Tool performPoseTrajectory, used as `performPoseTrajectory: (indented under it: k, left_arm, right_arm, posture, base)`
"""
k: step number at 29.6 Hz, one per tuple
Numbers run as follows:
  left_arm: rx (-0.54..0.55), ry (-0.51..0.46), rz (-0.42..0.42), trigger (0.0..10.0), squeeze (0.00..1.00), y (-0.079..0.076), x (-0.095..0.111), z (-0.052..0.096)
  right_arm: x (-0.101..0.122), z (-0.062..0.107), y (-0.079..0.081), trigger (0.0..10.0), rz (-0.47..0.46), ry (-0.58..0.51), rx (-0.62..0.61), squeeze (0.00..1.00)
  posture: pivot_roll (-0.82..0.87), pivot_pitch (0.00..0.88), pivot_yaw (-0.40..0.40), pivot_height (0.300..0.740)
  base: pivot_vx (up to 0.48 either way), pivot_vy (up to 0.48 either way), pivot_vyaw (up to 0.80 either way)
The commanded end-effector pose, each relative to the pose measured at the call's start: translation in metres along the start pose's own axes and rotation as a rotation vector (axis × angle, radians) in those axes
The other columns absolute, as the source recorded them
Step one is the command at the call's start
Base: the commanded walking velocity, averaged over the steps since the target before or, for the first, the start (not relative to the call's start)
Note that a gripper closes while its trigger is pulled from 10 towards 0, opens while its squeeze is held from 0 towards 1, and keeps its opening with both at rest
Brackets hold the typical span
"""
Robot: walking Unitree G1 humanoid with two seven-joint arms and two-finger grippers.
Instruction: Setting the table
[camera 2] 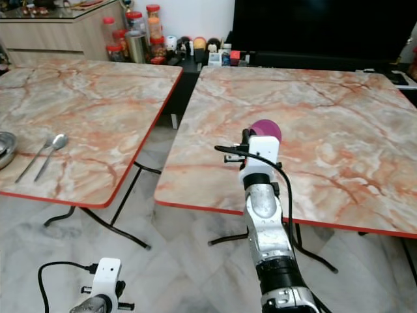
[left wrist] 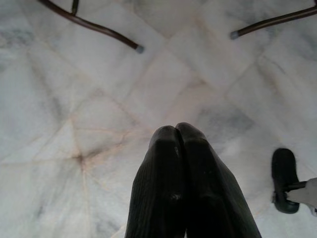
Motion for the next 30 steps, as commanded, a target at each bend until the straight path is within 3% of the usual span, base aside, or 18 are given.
performPoseTrajectory:
  k: [1, 8, 30]
  left_arm:
    - [0.005, 0.017, 0.000, 10.0, 0.00, 0.0019, 0.0001, -0.0006]
    - [0.010, 0.018, 0.002, 10.0, 0.00, 0.0037, 0.0013, -0.0010]
    - [0.015, 0.021, 0.007, 10.0, 0.00, 0.0061, 0.0010, -0.0009]
  right_arm:
    - [0.0082, -0.0057, 0.0007, 10.0, -0.014, -0.019, -0.008, 0.00]
    - [0.0025, -0.0064, -0.0013, 10.0, -0.015, 0.017, -0.028, 0.00]
    - [0.0070, -0.0120, 0.0042, 10.0, -0.004, 0.003, -0.011, 0.00]
  posture:
    - [-0.12, 0.000, 0.033, 0.740]
    - [-0.12, 0.000, 0.039, 0.740]
    - [-0.11, 0.000, 0.044, 0.740]
  base:
    - [0.000, 0.480, 0.00]
    - [0.000, 0.480, -0.49]
    - [0.000, 0.480, 0.00]
Point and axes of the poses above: a point about 5 cm out from each wrist's last joint towards the gripper, its own z axis pointing back from the gripper into the wrist, its own x axis along the axis of the wrist's last joint, y = z × x, the point moved 1 cm from there along -z, pointing out of the wrist towards the gripper, and after that the axes turned 9 degrees about -z, right-handed, at the moved point
